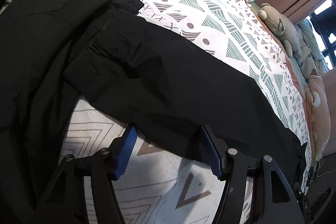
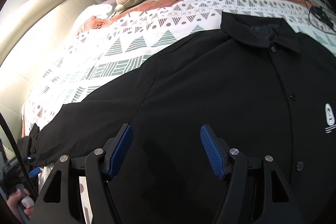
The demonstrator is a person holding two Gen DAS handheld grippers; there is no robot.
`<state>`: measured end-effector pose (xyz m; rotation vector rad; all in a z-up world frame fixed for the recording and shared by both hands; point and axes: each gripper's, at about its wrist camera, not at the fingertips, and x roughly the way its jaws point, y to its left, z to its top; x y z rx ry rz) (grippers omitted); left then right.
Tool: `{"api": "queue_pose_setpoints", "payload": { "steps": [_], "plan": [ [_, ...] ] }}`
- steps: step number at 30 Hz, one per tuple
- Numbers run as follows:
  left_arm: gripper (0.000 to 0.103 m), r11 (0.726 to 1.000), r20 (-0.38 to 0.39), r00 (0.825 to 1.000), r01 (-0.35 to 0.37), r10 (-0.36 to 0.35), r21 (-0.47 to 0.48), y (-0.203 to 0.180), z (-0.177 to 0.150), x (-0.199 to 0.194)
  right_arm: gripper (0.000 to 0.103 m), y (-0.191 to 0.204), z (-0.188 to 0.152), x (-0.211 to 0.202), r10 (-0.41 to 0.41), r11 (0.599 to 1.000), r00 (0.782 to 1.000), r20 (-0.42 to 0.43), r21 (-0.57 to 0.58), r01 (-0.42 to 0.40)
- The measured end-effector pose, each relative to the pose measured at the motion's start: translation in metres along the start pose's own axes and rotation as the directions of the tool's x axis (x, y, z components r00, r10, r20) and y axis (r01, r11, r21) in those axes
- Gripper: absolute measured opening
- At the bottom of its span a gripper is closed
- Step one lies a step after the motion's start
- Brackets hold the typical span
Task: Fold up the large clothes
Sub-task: 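Close the left tool on the sleeve nearest it and lift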
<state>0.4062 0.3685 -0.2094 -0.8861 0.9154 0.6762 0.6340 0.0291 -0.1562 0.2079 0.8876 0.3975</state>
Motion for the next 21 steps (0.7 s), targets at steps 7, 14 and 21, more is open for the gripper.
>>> {"api": "queue_pose_setpoints", "payload": {
  "steps": [7,14,21],
  "plan": [
    [0.009,0.998,0.089,0.996,-0.004,-0.002,0.063,-0.018,0.011,-0.017,0.066,-0.008,0.010,0.015,0.021,1.000,1.000,0.016,0.021,-0.022],
    [0.006,0.978,0.192,0.974,0.081,-0.118,0.190,-0.057,0.022,-0.076,0.066,0.009,0.000,0.043,-0.090,0.994,0.994,-0.065,-0.071,0.085],
    [0.006,0.923,0.230,0.935,0.185,-0.271,0.337,-0.124,0.021,-0.140,0.070,0.039,-0.013,0.063,-0.211,0.954,0.973,-0.094,-0.238,0.184]
  ]
}}
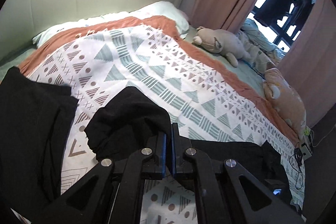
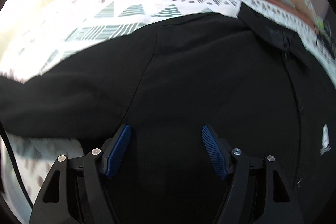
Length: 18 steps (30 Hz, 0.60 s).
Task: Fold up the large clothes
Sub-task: 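Close the left tool on the sleeve nearest it and lift, then fold the held sleeve across the shirt body and open the left tool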
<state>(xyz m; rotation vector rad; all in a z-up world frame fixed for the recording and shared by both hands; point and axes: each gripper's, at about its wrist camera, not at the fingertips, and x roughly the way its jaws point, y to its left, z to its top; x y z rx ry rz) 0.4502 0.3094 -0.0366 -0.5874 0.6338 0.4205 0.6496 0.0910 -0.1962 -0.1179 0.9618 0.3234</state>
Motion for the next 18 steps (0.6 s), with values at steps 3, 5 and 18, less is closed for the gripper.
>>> {"api": "queue_pose_setpoints", "payload": {
  "steps": [3,5,18],
  "plan": [
    [0.006,0.996,0.025,0.997,0.066,-0.067,0.068,-0.039,0.012,-0.017,0.070,-0.012,-0.001,-0.008,0.082,0.995,0.997,-0.010,0.056,-0.081],
    [0.006,0.987,0.033,0.992,0.113,-0.118,0.114,-0.068,0.015,-0.028,0.070,-0.033,-0.003,-0.023,0.143,0.979,0.989,0.027,0.144,-0.145],
    [0.006,0.874,-0.070,0.927,0.370,-0.368,0.315,-0.223,-0.019,-0.053,0.070,-0.101,-0.047,-0.129,0.095,0.962,0.979,0.180,0.236,-0.137]
  ]
}}
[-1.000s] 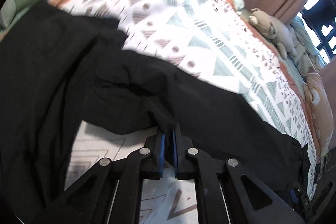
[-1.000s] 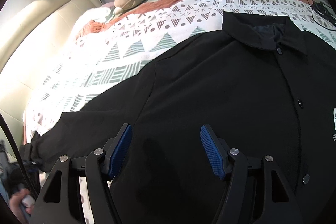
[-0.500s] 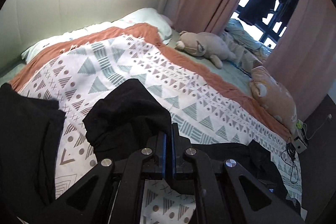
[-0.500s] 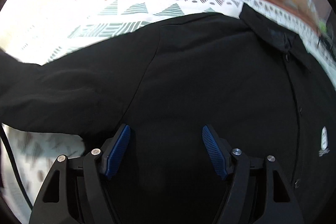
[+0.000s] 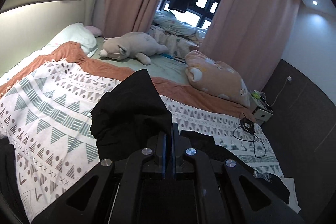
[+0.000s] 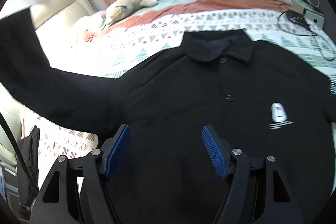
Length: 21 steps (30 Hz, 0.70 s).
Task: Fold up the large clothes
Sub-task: 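Fold the held sleeve across the shirt body and open the left tool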
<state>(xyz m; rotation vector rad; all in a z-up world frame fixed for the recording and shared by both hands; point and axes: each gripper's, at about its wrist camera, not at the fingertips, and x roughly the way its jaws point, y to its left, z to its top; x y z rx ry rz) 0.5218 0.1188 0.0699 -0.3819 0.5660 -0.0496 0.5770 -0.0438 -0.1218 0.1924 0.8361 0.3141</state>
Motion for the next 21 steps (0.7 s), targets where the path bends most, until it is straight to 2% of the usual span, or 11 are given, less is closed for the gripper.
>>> {"api": "queue_pose_setpoints", "payload": {
  "steps": [2,4,12,15,17,21],
  "plan": [
    [0.006,0.999,-0.024,0.999,0.037,-0.036,0.026,-0.021,-0.002,0.007,0.072,-0.012,-0.002,-0.017,-0.021,1.000,1.000,0.017,0.015,0.020],
    [0.006,0.997,-0.046,0.997,0.063,-0.061,0.049,-0.039,-0.005,0.015,0.077,-0.027,-0.008,-0.037,-0.004,0.997,0.999,0.037,0.076,0.001],
    [0.006,0.983,-0.153,0.976,0.170,-0.157,0.075,-0.087,-0.033,0.058,0.077,-0.081,-0.039,-0.094,-0.041,0.973,0.994,0.102,0.230,0.017],
    [0.006,0.974,-0.200,0.960,0.213,-0.194,0.075,-0.097,-0.048,0.078,0.077,-0.100,-0.039,-0.086,-0.077,0.970,0.993,0.087,0.235,0.055],
    [0.006,0.966,-0.228,0.946,0.251,-0.230,0.067,-0.103,-0.059,0.093,0.077,-0.118,-0.039,-0.075,-0.089,0.954,0.994,0.070,0.293,0.065],
    [0.006,0.961,-0.288,0.922,0.275,-0.258,0.018,-0.110,-0.088,0.131,0.077,-0.134,-0.030,-0.063,-0.092,0.920,0.994,0.054,0.387,0.064]
  ]
}}
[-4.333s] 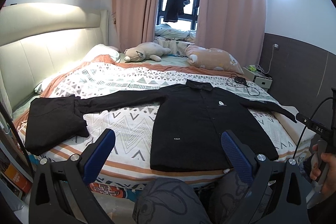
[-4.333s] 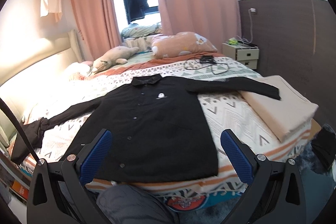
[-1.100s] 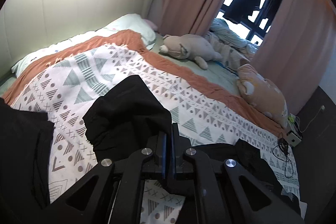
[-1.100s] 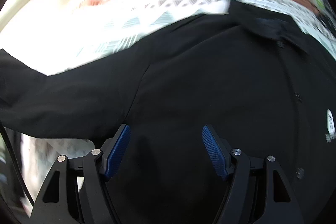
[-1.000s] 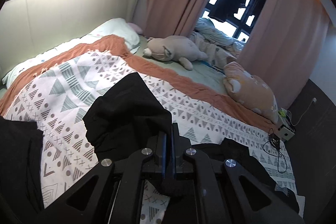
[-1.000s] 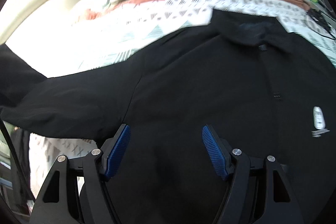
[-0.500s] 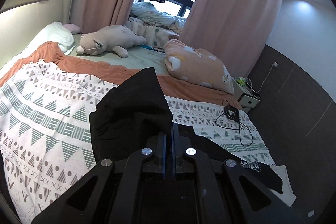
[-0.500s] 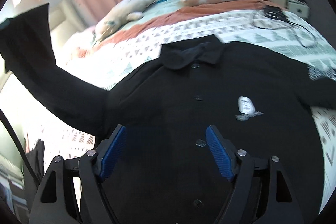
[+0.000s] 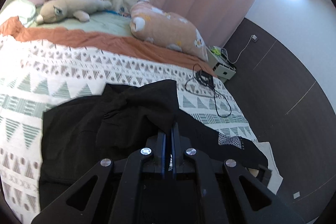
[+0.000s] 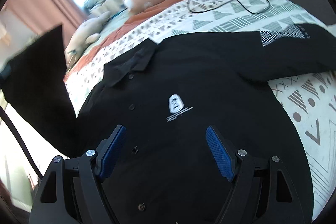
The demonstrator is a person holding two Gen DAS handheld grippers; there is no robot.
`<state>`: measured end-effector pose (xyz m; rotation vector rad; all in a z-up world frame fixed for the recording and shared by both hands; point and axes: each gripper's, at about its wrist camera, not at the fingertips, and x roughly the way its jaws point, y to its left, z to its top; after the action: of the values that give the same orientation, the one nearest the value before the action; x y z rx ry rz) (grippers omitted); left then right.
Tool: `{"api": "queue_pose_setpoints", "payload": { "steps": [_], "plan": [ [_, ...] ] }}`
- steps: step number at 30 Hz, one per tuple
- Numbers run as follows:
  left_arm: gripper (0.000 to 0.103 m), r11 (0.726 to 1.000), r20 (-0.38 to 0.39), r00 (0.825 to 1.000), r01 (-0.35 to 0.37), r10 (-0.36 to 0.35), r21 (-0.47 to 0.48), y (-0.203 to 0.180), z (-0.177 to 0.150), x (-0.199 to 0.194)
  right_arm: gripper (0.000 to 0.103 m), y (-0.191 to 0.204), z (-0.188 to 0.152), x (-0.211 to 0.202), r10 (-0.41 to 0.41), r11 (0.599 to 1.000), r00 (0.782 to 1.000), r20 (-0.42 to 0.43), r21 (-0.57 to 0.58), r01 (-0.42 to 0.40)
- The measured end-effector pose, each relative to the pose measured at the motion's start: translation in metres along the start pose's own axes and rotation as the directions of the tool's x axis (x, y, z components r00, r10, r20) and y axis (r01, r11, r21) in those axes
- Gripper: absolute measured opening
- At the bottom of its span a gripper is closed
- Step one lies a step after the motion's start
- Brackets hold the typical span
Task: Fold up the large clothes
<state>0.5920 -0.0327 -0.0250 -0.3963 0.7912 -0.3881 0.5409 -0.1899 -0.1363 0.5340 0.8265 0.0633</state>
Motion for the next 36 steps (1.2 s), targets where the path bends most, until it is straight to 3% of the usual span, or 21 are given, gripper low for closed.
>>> {"api": "queue_pose_setpoints", "payload": {
  "steps": [4,8,10,11,12,13,18,24,30,36],
  "plan": [
    [0.006,0.995,-0.113,0.993,0.018,-0.029,-0.094,0.006,-0.021,0.053,0.077,-0.002,0.013,0.006,-0.004,1.000,1.000,0.012,0.019,0.003],
    [0.008,0.984,-0.237,0.969,0.029,-0.071,-0.176,0.019,-0.051,0.097,0.077,-0.023,0.016,0.005,-0.001,0.996,1.000,0.023,0.088,-0.001],
    [0.020,0.979,-0.256,0.961,0.050,-0.102,-0.200,0.022,-0.065,0.105,0.077,-0.031,0.015,-0.002,-0.023,0.995,0.999,0.036,0.093,0.020],
    [0.044,0.976,-0.263,0.958,0.055,-0.111,-0.211,0.021,-0.071,0.108,0.077,-0.035,0.017,-0.004,-0.027,0.995,0.999,0.045,0.098,0.023],
    [0.095,0.974,-0.267,0.957,0.059,-0.117,-0.219,0.020,-0.077,0.109,0.077,-0.037,0.017,-0.007,-0.027,0.994,0.998,0.057,0.111,0.021],
    [0.102,0.973,-0.264,0.957,0.064,-0.124,-0.223,0.018,-0.082,0.108,0.077,-0.038,0.017,-0.009,-0.027,0.993,0.998,0.063,0.116,0.020],
    [0.103,0.970,-0.200,0.975,0.045,-0.094,-0.238,0.025,-0.091,0.076,0.077,-0.039,0.009,-0.018,-0.028,0.990,0.996,0.086,0.138,0.016],
    [0.103,0.969,-0.110,0.992,-0.087,0.062,-0.231,0.052,-0.097,0.009,0.077,-0.030,0.010,-0.011,0.003,0.995,0.997,0.080,0.096,-0.011],
    [0.103,0.950,0.003,0.975,-0.216,0.222,-0.225,0.084,-0.108,-0.050,0.077,-0.002,0.007,-0.001,0.044,0.999,0.996,0.072,-0.013,-0.043],
    [0.103,0.940,0.069,0.967,-0.221,0.247,-0.260,0.116,-0.114,-0.073,0.077,0.024,-0.001,0.013,0.055,0.990,0.996,0.064,-0.131,-0.046]
  ]
}}
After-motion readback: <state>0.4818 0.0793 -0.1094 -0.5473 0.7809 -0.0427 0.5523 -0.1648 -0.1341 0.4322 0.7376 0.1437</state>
